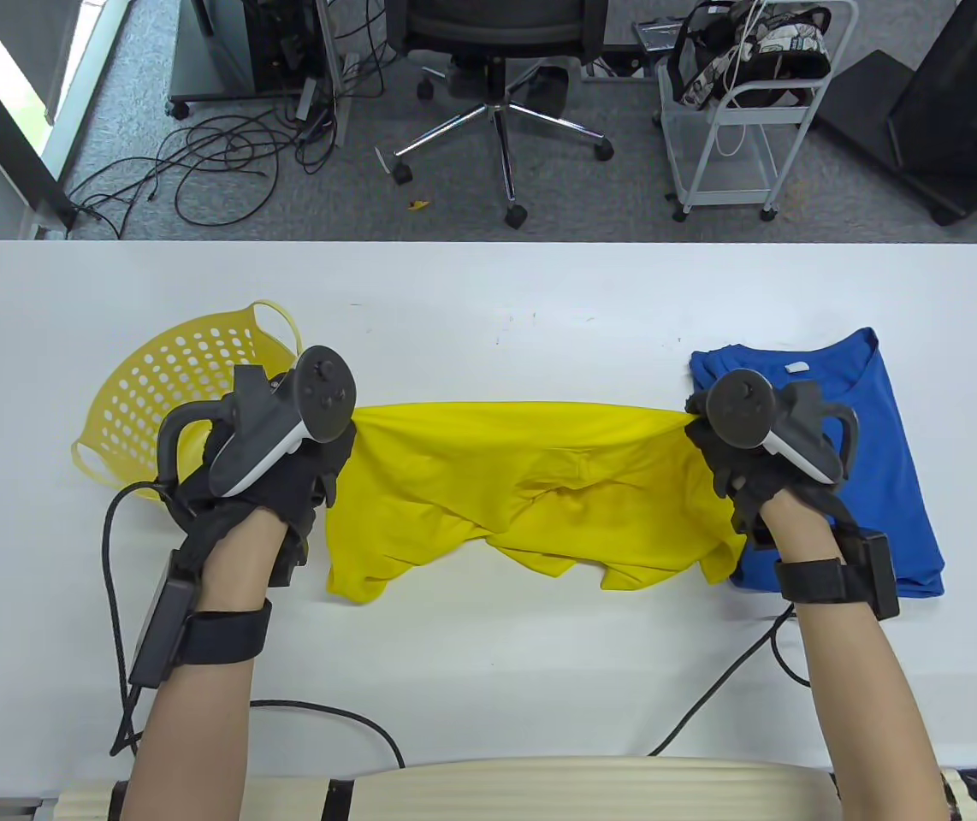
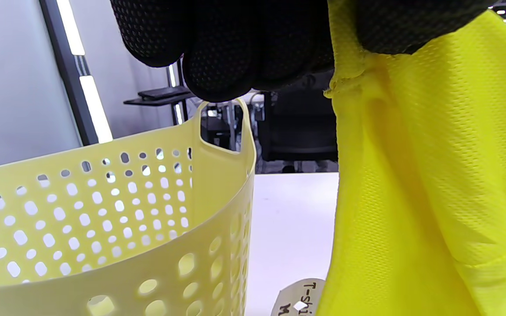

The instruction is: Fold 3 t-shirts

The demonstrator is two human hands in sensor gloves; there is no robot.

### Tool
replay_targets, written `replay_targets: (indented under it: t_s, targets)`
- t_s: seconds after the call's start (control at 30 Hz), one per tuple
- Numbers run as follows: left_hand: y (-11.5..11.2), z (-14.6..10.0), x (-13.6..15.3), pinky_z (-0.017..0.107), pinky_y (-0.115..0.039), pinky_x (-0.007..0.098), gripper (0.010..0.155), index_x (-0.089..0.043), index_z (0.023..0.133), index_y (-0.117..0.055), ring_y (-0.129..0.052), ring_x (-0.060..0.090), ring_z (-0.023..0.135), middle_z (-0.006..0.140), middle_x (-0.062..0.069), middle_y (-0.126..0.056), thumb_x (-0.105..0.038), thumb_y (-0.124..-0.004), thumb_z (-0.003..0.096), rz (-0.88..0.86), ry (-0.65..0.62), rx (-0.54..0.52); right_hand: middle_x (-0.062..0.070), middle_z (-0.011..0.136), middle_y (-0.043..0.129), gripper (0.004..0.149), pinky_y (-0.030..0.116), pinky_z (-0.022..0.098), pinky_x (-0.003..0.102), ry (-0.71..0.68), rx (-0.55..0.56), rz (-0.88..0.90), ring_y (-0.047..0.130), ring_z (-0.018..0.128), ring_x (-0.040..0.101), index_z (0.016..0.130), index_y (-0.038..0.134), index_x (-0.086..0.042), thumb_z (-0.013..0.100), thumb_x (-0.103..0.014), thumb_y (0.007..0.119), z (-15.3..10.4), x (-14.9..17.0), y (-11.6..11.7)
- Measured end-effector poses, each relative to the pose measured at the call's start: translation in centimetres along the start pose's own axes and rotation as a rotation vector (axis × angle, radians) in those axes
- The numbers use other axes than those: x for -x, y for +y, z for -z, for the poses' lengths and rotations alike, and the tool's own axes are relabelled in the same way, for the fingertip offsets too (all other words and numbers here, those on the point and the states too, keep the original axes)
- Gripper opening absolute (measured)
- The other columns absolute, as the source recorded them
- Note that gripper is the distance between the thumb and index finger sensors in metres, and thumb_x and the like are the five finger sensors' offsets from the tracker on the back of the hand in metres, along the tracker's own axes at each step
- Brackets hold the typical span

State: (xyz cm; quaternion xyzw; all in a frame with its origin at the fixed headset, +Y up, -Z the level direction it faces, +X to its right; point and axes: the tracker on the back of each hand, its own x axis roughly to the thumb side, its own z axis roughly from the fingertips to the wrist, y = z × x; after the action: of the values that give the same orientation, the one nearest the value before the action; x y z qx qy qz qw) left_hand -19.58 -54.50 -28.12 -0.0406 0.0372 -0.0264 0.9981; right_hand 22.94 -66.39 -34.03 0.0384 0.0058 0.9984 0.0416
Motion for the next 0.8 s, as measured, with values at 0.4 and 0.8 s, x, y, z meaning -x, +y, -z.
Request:
replay_targets:
  t_s: [0.4, 0.8]
  targets:
    - [-1.2, 0.3, 0.2, 0.057, -0.072, 0.041, 0.041, -0.03, 0.075, -0.082, -0.092, 0.02, 0.065, 0.071, -0.001, -0.088, -0.052, -0.077, 0.0412, 0.007, 0.007, 0.015, 0.01, 0.084, 0.073, 0.068, 0.062, 0.059, 0.057, 0.034, -0.2, -0.023, 0.078, 0.07, 0.034, 0.094, 0.061, -0.019, 0.037, -0.053, 0.078, 0.4, 0.7, 6.2]
    - [-1.7, -0.3, 2.1, 0.058, -0.072, 0.041, 0.041, -0.029, 0.076, -0.082, -0.092, 0.02, 0.065, 0.071, -0.001, -0.087, -0.052, -0.077, 0.0415, -0.002, 0.046, 0.036, 0.005, 0.069, 0.087, 0.038, 0.07, 0.052, 0.054, 0.094, -0.023, 0.053, 0.089, 0.057, 0.03, 0.077, 0.081, -0.025, 0.04, -0.038, 0.079, -0.4, 1.9, 3.9]
